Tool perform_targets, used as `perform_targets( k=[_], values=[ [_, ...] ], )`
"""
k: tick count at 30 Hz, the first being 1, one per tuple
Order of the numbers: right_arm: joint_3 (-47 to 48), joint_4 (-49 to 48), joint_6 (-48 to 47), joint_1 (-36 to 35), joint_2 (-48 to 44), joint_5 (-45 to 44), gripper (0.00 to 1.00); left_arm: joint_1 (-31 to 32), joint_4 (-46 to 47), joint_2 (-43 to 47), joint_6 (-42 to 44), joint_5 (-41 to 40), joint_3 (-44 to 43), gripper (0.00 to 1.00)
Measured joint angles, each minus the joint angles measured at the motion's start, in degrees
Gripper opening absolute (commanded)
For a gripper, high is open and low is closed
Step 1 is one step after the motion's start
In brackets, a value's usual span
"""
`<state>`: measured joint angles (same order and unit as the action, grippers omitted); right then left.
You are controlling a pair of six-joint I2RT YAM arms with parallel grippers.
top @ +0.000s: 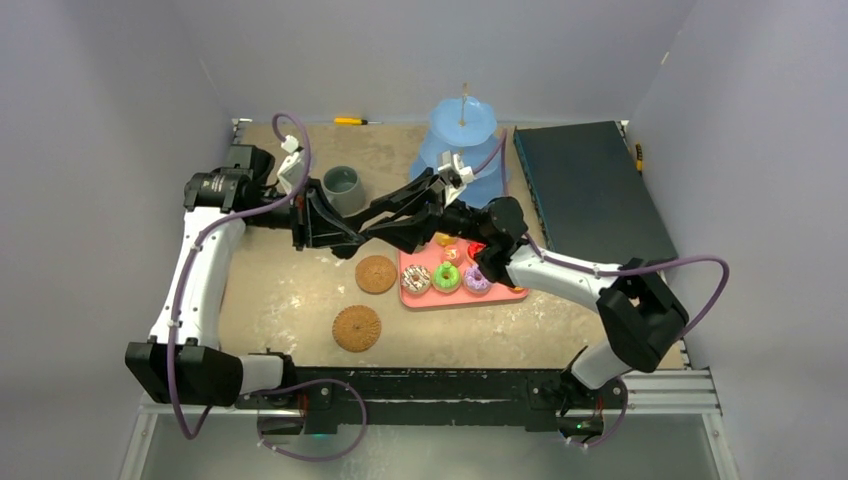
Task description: Serve the afternoon tea
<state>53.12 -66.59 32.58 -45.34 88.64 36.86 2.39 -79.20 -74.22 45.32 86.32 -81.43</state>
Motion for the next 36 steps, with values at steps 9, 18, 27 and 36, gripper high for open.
perform_targets(
  k=[9,18,27,36],
  values=[
    [-6.2,-1.3,0.8,-0.9,-5.7,-4.1,0.52,1.0,5.7,3.4,-2.6,-0.2,1.6,0.00],
    [-6.6,-1.9,1.8,-1.0,-6.1,-4.4,0.47,1.1,9.4,3.8,-6.0,-0.1,1.9,0.01],
    [-6.8,2.0,-1.0,-0.3,-9.1,-5.1,0.42,0.4,12.9,4.1,-8.7,-1.1,1.9,0.86],
    [-8.0,15.1,-13.8,-0.3,-17.2,-15.2,0.41,0.3,24.8,4.9,-20.2,-10.1,3.2,0.96]
  ],
)
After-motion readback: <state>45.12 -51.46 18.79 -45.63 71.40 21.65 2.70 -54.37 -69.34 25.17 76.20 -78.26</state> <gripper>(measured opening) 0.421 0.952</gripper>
